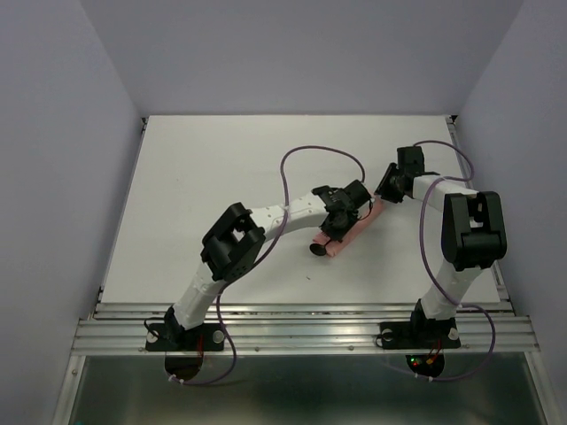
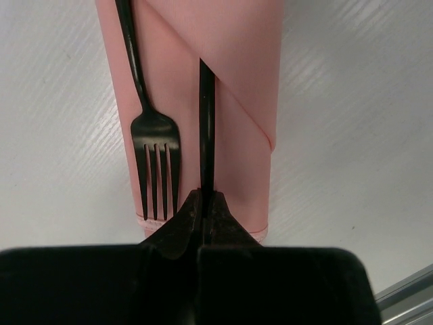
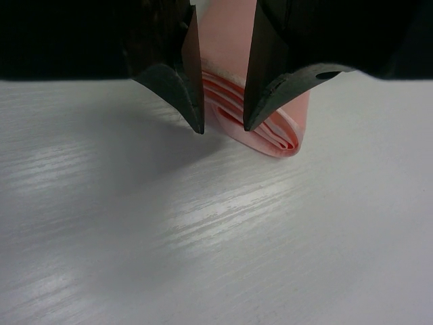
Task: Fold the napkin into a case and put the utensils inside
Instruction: Stuff the spoon into the folded napkin.
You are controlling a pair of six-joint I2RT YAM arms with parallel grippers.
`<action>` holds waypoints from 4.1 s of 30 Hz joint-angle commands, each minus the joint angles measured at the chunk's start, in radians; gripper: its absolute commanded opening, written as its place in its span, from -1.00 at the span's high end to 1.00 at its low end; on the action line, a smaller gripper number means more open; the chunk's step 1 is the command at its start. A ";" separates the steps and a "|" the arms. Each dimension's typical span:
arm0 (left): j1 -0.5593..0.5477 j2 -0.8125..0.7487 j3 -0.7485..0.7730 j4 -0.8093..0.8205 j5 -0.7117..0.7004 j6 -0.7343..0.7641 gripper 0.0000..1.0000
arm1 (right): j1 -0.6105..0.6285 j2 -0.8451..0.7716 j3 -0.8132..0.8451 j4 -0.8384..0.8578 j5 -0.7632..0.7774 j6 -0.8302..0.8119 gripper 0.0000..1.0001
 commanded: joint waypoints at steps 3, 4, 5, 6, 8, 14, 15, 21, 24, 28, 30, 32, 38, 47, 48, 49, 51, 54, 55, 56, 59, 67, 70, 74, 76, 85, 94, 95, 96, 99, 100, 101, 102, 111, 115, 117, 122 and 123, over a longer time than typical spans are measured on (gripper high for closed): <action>-0.004 0.022 0.113 -0.033 0.013 0.010 1.00 | 0.009 0.002 -0.008 0.047 -0.019 0.010 0.29; -0.004 0.035 0.130 -0.033 0.017 0.008 1.00 | 0.009 0.002 -0.010 0.049 -0.019 0.008 0.29; -0.002 0.041 0.140 -0.035 0.017 0.007 1.00 | 0.009 0.003 -0.011 0.047 -0.021 0.008 0.29; -0.001 0.047 0.152 -0.036 0.018 0.005 1.00 | 0.009 0.003 -0.013 0.047 -0.022 0.007 0.29; 0.002 0.068 0.176 -0.041 0.018 0.004 1.00 | 0.009 0.002 -0.017 0.049 -0.022 0.007 0.29; 0.016 0.114 0.233 -0.050 0.017 -0.019 1.00 | 0.009 -0.004 -0.027 0.050 -0.022 0.005 0.29; 0.019 0.118 0.238 -0.047 0.018 -0.022 1.00 | 0.009 -0.004 -0.027 0.050 -0.022 0.004 0.29; 0.026 0.130 0.255 -0.036 0.050 -0.033 1.00 | 0.009 -0.004 -0.027 0.052 -0.024 0.007 0.30; 0.027 0.139 0.270 -0.036 0.044 -0.033 1.00 | 0.018 -0.004 -0.028 0.052 -0.024 0.007 0.29; 0.032 0.156 0.291 -0.036 0.038 -0.027 1.00 | 0.018 -0.004 -0.031 0.053 -0.024 0.007 0.30; 0.033 0.168 0.308 -0.039 0.043 -0.028 1.00 | 0.018 -0.006 -0.033 0.052 -0.026 0.007 0.30; 0.036 0.176 0.322 -0.036 0.053 -0.030 1.00 | 0.018 -0.006 -0.033 0.052 -0.023 0.005 0.30; 0.041 0.199 0.362 -0.041 0.067 -0.033 1.00 | 0.018 -0.006 -0.034 0.052 -0.024 0.008 0.30; 0.049 0.225 0.399 -0.050 0.073 -0.051 1.00 | 0.018 -0.004 -0.033 0.053 -0.022 0.008 0.30; 0.049 0.225 0.399 -0.050 0.075 -0.051 1.00 | 0.018 -0.004 -0.033 0.052 -0.022 0.008 0.30; 0.049 0.226 0.400 -0.049 0.075 -0.051 1.00 | 0.018 -0.004 -0.033 0.052 -0.021 0.008 0.30; 0.049 0.230 0.403 -0.049 0.076 -0.056 1.00 | 0.018 -0.004 -0.033 0.053 -0.022 0.008 0.30; 0.049 0.231 0.411 -0.062 0.076 -0.064 0.84 | 0.018 -0.006 -0.033 0.053 -0.022 0.008 0.30; 0.049 0.230 0.411 -0.070 0.076 -0.065 0.70 | 0.018 -0.006 -0.033 0.052 -0.021 0.008 0.30; 0.049 0.227 0.408 -0.072 0.076 -0.067 0.63 | 0.018 -0.006 -0.033 0.052 -0.022 0.007 0.30; 0.049 0.210 0.397 -0.076 0.081 -0.070 0.44 | 0.028 -0.006 -0.031 0.052 -0.021 0.008 0.30; 0.049 0.165 0.368 -0.076 0.078 -0.074 0.31 | 0.028 -0.004 -0.030 0.052 -0.029 0.005 0.30; 0.049 0.159 0.353 -0.078 0.079 -0.074 0.31 | 0.028 -0.004 -0.031 0.053 -0.027 0.005 0.30; 0.049 0.147 0.328 -0.076 0.070 -0.079 0.29 | 0.028 -0.004 -0.030 0.052 -0.027 0.007 0.30; 0.049 0.144 0.316 -0.076 0.067 -0.077 0.28 | 0.028 -0.003 -0.028 0.052 -0.029 0.007 0.30; 0.049 0.104 0.259 -0.073 0.060 -0.077 0.26 | 0.028 0.005 -0.022 0.047 -0.029 0.004 0.30; 0.049 0.072 0.209 -0.064 0.067 -0.074 0.19 | 0.037 0.013 -0.017 0.044 -0.029 0.002 0.30; 0.049 0.072 0.207 -0.063 0.069 -0.074 0.23 | 0.037 0.013 -0.016 0.044 -0.027 0.004 0.30; 0.049 0.073 0.207 -0.059 0.073 -0.074 0.24 | 0.037 0.013 -0.017 0.044 -0.029 0.004 0.30; 0.049 0.085 0.213 -0.056 0.087 -0.070 0.27 | 0.037 0.014 -0.019 0.044 -0.027 0.002 0.30; 0.049 0.090 0.218 -0.058 0.093 -0.068 0.28 | 0.037 0.013 -0.020 0.044 -0.026 0.002 0.30; 0.049 0.098 0.221 -0.056 0.102 -0.068 0.29 | 0.037 0.013 -0.020 0.044 -0.026 0.002 0.30; 0.049 0.099 0.222 -0.056 0.106 -0.065 0.31 | 0.037 0.013 -0.020 0.044 -0.024 0.002 0.30; 0.049 0.119 0.229 -0.056 0.110 -0.059 0.49 | 0.037 0.014 -0.020 0.044 -0.023 0.004 0.30; 0.049 0.124 0.232 -0.056 0.109 -0.058 0.57 | 0.037 0.014 -0.020 0.044 -0.022 0.002 0.31; 0.049 0.127 0.232 -0.058 0.107 -0.054 0.57 | 0.037 0.014 -0.022 0.046 -0.022 0.002 0.30; 0.049 0.137 0.238 -0.061 0.104 -0.047 0.43 | 0.037 0.013 -0.022 0.044 -0.024 0.002 0.30; 0.049 0.139 0.239 -0.062 0.102 -0.047 0.39 | 0.037 0.013 -0.020 0.044 -0.024 0.002 0.30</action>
